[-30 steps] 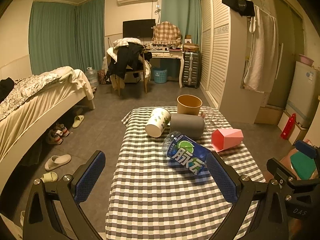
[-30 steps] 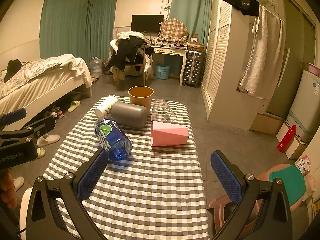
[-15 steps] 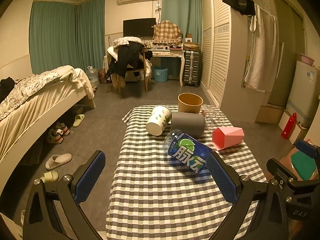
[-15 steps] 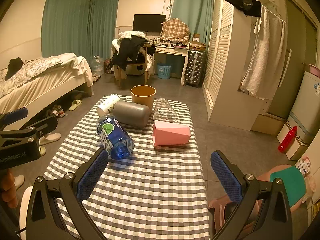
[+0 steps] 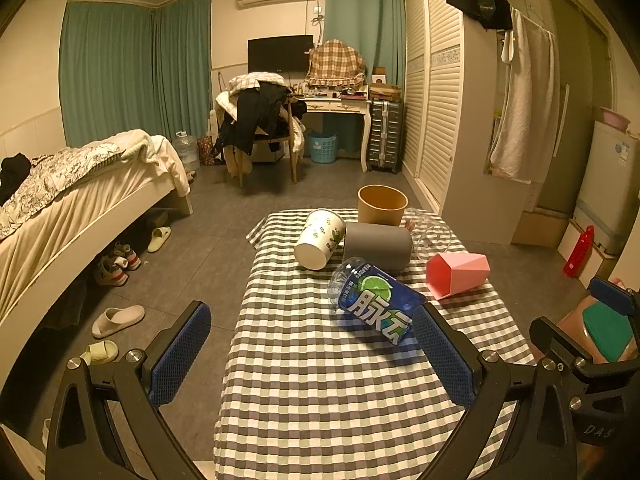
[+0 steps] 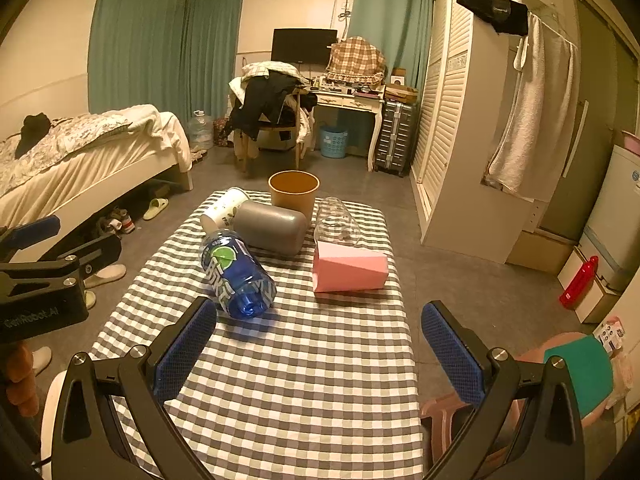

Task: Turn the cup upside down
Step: 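Move the right gripper to the lying blue-labelled bottle and close on it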

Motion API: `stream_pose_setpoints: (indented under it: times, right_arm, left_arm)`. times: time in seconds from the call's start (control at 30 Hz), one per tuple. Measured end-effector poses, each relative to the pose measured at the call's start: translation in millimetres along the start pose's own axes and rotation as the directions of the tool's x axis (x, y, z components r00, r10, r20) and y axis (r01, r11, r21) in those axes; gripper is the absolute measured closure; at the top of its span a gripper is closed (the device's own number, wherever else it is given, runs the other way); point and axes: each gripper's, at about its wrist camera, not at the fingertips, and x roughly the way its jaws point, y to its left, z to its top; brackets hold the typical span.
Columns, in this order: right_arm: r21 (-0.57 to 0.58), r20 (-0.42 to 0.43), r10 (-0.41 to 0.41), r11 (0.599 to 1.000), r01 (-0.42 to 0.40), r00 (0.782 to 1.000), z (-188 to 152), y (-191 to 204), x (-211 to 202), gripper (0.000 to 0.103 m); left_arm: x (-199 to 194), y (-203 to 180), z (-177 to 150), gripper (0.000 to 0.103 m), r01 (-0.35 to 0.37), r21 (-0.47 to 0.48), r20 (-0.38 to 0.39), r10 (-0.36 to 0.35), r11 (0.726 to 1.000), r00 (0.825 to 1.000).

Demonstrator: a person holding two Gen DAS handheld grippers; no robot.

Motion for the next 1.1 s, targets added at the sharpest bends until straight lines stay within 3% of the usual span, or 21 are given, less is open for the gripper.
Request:
stream_pose_setpoints:
  times: [0.27,0.53,0.9,1.1]
  right_arm:
    - [-0.036,-0.007,0.034,0.999,-0.035,0.999,6.1,11.5,12.3,0.0]
    - [-0.094,-0.035,0.077,0.992,-0.08,0.996,17.6,30.4,49.3,0.0]
    - [-0.105,-0.191,0.19,0.971,-0.213,0.963,16.4,58.0,146.5,0.0]
    - [-0.135,-0.253,0.173,0.968,-0.212,0.952,14.6,72.0,187.6,0.0]
  left_arm:
    - [7.1,6.8,-1.2,0.0,-0.008,-0.007,-0.013,0.008,1.0,1.0]
    - [47.0,26.7,6.4,0.0,-0.03,-0.034,-0.062,0.028,0.999,0.998]
    - [101.7,53.7,-3.9,0.0,-0.082,-0.048,-0.152,0.074,0.995,0.986]
    - [125.0,63.6,-11.2,0.0,-0.109,-0.047,-0.2,0.098,0.993,0.975]
